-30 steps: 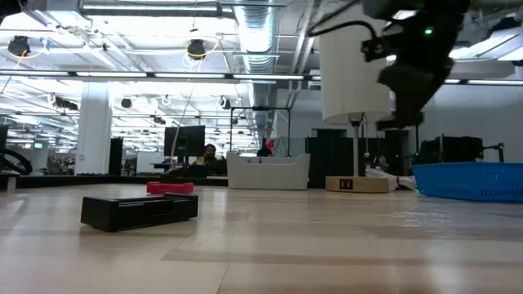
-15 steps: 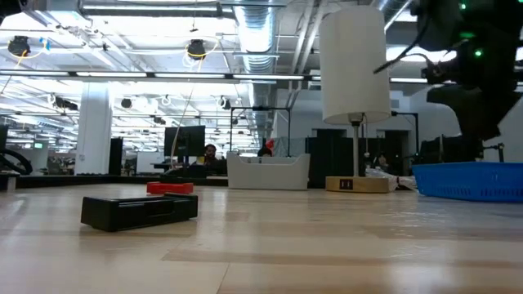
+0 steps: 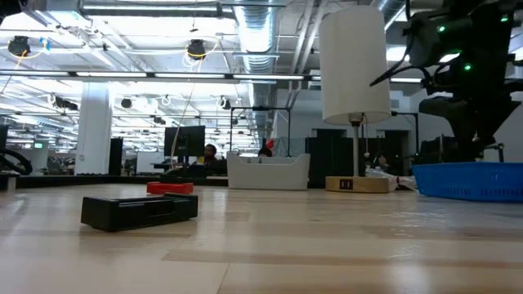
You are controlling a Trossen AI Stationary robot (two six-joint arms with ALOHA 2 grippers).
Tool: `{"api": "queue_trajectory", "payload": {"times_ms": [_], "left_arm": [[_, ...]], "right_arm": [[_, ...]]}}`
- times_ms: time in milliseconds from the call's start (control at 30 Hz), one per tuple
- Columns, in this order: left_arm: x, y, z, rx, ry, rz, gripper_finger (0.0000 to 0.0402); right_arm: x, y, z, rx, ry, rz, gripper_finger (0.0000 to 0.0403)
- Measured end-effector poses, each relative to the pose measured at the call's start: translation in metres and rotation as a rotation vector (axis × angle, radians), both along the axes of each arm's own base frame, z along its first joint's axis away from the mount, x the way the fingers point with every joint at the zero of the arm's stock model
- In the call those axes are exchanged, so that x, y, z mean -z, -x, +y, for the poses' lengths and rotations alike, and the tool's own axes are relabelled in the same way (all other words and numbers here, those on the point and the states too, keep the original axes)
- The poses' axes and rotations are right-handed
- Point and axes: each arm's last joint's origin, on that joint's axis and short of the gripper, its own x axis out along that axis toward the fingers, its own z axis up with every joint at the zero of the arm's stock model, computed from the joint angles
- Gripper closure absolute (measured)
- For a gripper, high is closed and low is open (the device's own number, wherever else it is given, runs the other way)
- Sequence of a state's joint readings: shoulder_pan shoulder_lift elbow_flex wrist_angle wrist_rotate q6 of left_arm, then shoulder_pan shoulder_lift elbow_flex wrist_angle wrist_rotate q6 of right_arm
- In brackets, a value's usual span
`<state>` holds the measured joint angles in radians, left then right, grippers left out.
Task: Pick & Place Office items
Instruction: Put the top black digital clock into the blue basket, then put the blue digital clock into the blue basket
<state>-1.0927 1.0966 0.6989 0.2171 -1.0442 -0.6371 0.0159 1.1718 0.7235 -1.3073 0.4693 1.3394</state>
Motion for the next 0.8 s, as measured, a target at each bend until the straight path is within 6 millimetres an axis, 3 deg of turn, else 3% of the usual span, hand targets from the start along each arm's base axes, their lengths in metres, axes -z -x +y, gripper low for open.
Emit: {"api": "queue_trajectory", "payload": {"times_ms": [300, 400, 600, 800], "left_arm": [[0.0, 0.0, 0.0, -0.005, 0.029, -0.001, 0.0238], [0.0, 0.0, 0.0, -0.005, 0.029, -0.001, 0.0238], [0.0, 0.0, 0.0, -0.005, 0.027, 0.0, 0.0238], [0.002, 0.0, 0.0, -0.005, 0.003, 0.011, 0.0231]], "right_arm": [[0.001, -0.002, -0.008, 0.012, 0.008, 0.008, 0.0207], [-0.002, -0.008, -0.002, -0.03, 0.022, -0.086, 0.0211], [-0.028, -0.048, 0.031, -0.307, 0.033, -0.571, 0.0219], [-0.065, -0.092, 0.097, -0.892, 0.073, -1.077, 0.0234]]}}
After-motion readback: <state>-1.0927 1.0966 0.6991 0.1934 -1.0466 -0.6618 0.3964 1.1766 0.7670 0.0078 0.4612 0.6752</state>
